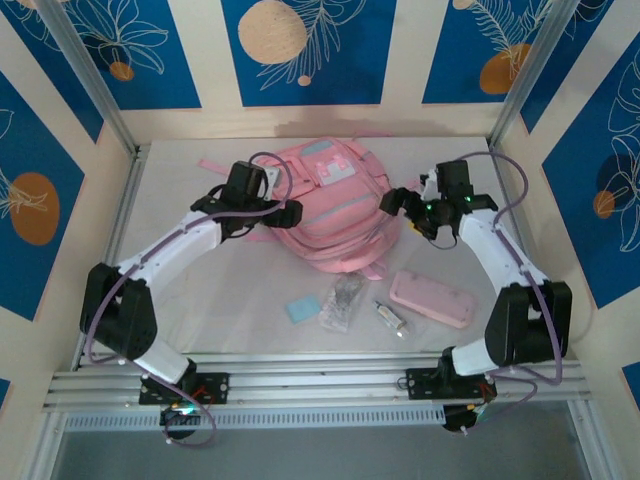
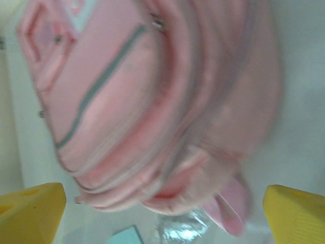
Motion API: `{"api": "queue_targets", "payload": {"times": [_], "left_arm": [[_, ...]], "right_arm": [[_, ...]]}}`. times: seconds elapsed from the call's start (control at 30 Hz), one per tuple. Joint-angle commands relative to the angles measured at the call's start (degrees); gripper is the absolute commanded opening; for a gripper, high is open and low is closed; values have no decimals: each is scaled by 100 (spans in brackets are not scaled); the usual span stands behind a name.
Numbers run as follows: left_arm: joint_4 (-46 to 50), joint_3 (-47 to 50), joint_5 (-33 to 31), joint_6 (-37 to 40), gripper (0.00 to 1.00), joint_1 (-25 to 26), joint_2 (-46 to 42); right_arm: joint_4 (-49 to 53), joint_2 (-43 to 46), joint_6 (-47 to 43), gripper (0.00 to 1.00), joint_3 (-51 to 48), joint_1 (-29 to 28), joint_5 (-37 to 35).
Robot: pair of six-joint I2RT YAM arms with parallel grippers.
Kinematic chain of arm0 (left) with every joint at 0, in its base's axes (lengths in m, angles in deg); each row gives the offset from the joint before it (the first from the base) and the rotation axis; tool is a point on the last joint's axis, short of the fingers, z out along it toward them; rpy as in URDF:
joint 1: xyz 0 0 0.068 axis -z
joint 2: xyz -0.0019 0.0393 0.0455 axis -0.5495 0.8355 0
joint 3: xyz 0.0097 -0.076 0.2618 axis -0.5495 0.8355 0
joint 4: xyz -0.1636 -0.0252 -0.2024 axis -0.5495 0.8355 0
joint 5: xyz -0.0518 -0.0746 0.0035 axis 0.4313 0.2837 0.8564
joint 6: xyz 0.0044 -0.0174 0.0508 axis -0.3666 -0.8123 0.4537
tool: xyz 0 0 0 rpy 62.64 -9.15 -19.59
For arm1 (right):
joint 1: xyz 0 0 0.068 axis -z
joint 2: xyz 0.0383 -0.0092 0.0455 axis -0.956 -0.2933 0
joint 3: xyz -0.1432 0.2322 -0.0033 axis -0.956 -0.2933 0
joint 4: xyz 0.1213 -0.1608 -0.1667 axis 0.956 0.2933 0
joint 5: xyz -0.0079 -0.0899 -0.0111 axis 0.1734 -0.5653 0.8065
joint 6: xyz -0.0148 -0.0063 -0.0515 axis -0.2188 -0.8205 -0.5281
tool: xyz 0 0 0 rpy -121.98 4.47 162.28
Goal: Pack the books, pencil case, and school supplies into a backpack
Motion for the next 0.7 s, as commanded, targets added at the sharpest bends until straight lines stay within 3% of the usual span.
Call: {"api": "queue_targets", "payload": {"times": [0.0, 0.23, 0.4, 0.5, 0.67], "left_arm": [[-427, 363, -24, -398, 100, 195, -185], [-1458, 1022, 663, -732, 100, 255, -310], [-2431, 1705, 335, -884, 100, 321, -602], [-2856, 1986, 192, -840, 100, 330, -770], [-2334, 1773, -108, -841, 100, 330, -766]], "right_arm": [[868, 618, 518, 99, -572, 43, -603], [1571, 1714, 1589, 99, -1642, 36, -467], [1746, 2359, 2576, 99, -2515, 18, -287], [1752, 2329, 2860, 99, -2778, 53, -365], [1507, 1790, 2882, 99, -2729, 248, -697]]}}
